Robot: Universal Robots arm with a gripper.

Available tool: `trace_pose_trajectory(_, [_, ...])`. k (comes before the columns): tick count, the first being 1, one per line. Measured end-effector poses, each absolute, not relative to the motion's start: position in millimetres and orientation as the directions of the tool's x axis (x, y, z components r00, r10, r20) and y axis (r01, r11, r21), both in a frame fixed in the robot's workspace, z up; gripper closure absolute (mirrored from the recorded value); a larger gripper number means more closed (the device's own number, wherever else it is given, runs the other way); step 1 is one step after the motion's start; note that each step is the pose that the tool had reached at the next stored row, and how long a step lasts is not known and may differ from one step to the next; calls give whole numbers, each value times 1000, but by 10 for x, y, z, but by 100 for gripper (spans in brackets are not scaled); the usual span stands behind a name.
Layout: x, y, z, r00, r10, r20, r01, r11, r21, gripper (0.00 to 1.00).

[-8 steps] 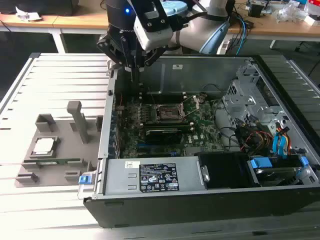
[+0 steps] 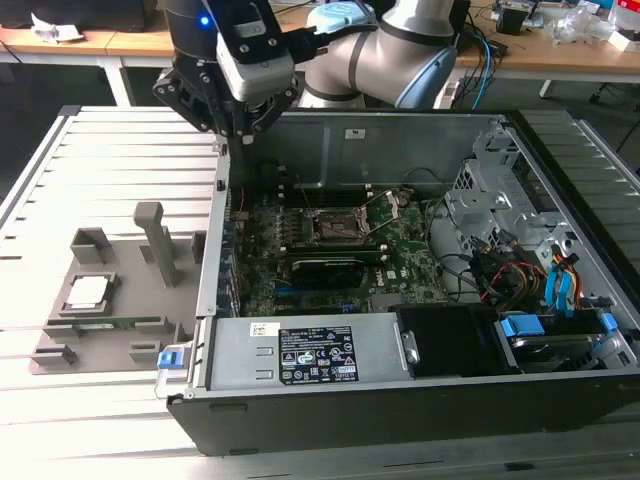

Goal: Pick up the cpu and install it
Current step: 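Reach for the cpu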

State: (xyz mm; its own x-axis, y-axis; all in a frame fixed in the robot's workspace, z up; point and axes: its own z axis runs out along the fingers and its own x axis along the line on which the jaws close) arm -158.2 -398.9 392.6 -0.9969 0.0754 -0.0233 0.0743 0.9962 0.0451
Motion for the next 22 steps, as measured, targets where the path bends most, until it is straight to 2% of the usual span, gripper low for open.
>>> trace_pose_trajectory(22, [-1865, -3988, 3907, -997, 76, -23, 75, 996, 45, 89])
